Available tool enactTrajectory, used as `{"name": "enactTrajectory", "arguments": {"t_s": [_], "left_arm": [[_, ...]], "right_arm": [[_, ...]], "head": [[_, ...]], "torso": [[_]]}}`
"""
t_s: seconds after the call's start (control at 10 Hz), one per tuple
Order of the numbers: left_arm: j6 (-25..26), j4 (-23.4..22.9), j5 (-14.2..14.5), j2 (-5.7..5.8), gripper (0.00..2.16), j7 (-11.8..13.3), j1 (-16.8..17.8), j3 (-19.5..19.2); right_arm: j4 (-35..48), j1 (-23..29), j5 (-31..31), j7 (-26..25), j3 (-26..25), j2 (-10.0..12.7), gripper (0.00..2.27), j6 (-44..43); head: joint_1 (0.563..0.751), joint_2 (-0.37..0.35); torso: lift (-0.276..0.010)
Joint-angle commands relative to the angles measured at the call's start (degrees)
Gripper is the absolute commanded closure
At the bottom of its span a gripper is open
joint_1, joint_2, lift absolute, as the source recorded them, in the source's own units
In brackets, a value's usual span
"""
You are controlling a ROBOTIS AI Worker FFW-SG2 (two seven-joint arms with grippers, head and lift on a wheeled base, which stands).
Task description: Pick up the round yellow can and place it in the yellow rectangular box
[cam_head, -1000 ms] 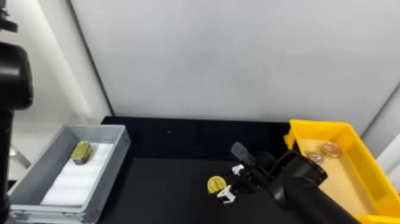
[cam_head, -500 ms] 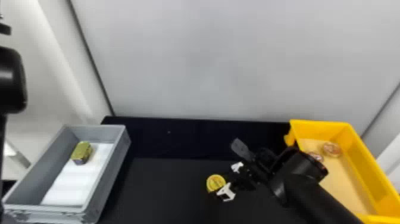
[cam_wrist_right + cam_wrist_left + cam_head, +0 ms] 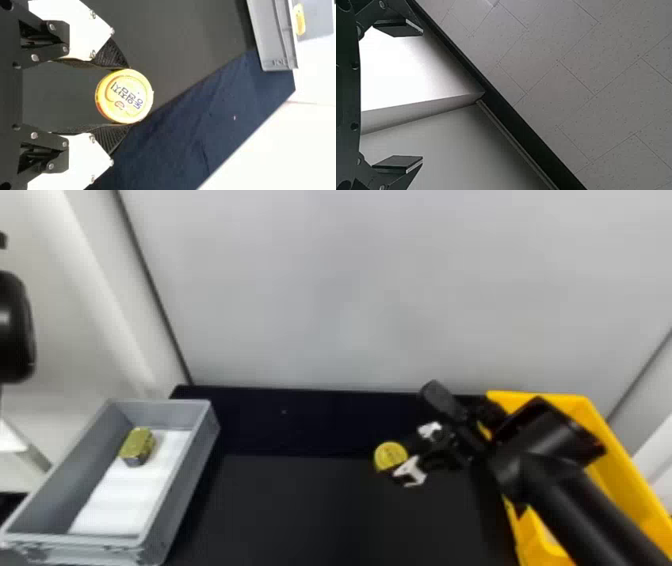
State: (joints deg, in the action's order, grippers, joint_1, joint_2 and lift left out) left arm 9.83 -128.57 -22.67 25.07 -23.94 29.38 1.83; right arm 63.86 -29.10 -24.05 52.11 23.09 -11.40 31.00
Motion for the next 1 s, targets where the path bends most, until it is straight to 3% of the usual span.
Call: {"name": "enactTrajectory", "arguments": {"t_s": [0.0,0.4,0.9], "left_arm": [[0.8,-0.4,0.1,0.43,0.14,0.2,0.1,0.0],[2.1,-1.0,0.1,1.04,0.14,0.7,0.3,0.1],[3.1,-1.3,0.1,1.66,0.14,1.0,1.1,0.4]], "right_arm": [[7.7,1.8,-2.9,2.6,-3.6,-3.5,0.61,3.6],[17.0,4.9,-8.7,5.7,-13.9,-7.6,0.61,7.7],[23.2,8.5,-13.1,7.0,-24.1,-9.6,0.61,9.8]], "head": [[0.663,0.054],[0.663,0.054],[0.663,0.054]], "torso": [[-0.01],[-0.01],[-0.01]]}}
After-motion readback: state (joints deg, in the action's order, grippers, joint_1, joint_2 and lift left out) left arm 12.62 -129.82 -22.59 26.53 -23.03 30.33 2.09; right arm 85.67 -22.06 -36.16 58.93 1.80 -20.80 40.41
